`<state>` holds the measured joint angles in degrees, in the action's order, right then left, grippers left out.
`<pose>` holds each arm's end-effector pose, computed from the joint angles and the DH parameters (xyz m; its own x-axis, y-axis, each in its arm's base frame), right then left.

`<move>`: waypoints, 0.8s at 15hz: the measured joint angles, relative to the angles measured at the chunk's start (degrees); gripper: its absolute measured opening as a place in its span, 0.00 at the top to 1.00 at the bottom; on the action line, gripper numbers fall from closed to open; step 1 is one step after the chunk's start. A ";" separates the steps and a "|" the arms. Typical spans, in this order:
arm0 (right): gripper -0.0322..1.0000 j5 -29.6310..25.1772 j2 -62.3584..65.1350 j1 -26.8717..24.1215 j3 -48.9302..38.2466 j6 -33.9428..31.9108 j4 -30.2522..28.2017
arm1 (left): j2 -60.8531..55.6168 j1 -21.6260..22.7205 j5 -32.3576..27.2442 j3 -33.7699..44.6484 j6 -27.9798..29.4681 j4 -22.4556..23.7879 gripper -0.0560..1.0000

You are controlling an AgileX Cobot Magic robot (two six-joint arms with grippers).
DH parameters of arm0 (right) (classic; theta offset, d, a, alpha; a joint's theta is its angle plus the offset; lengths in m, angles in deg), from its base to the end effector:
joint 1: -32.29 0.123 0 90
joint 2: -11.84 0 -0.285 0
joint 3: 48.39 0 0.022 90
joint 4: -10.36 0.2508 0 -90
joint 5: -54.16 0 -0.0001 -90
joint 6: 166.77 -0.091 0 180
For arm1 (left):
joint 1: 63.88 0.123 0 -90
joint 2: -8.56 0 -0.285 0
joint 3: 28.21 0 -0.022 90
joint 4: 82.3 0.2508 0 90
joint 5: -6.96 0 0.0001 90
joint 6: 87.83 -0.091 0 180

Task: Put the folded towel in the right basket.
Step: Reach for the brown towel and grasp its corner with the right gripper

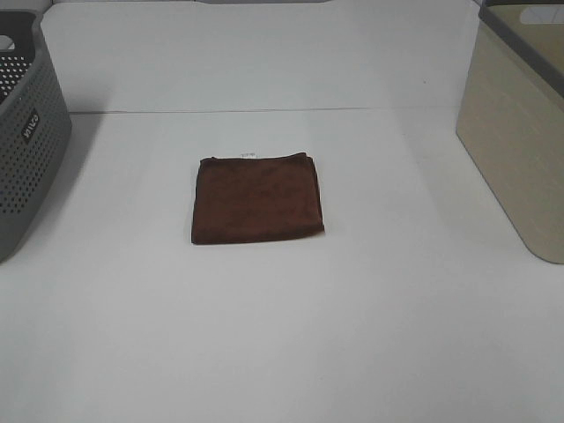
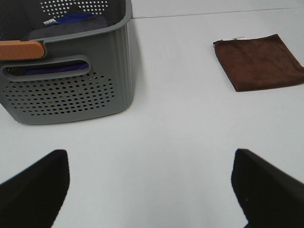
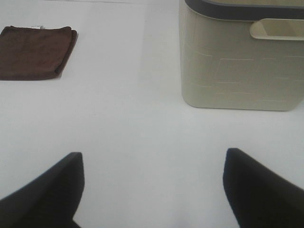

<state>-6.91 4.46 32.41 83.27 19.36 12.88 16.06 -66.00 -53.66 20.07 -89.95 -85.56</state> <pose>-0.0067 0.0035 0.2780 -0.4456 -0.0865 -0.8911 -0.0749 0.9954 -0.0592 -0.0063 -0.0043 0.2790 -0.4430 0.0255 -0.8962 0.0853 0.9963 -0.0139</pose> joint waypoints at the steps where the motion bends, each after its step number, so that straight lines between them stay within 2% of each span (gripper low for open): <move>1: 0.23 0.00 0.00 0.00 0.00 0.00 0.00 | 0.00 0.00 0.00 0.00 0.00 0.00 0.12; 12: 0.23 0.00 0.00 0.00 0.00 0.00 0.00 | 0.00 0.00 0.00 0.00 0.00 0.00 0.12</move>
<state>-6.91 4.46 32.41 83.27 19.36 12.88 16.06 -66.00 -53.66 20.07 -89.95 -85.56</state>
